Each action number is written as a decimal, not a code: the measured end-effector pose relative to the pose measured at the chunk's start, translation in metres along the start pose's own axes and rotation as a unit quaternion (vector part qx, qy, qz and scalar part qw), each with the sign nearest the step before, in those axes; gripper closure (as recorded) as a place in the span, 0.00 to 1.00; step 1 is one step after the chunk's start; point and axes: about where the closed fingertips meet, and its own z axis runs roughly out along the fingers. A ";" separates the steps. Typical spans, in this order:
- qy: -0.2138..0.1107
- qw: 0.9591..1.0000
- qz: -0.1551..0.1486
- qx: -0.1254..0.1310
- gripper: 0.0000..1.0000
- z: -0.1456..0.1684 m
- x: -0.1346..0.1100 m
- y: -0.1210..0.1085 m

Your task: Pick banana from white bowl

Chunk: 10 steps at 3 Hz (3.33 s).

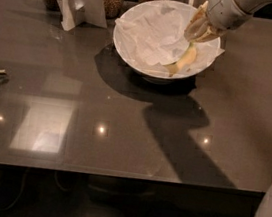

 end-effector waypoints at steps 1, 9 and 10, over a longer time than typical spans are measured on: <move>-0.002 1.000 -0.003 -0.022 0.60 0.007 0.002 0.007; -0.024 0.995 0.009 -0.095 0.52 0.047 0.015 0.035; -0.027 0.994 0.012 -0.104 0.51 0.053 0.017 0.039</move>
Offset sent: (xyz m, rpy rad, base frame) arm -0.0035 -0.0052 -0.0096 -0.0413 0.0727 0.0343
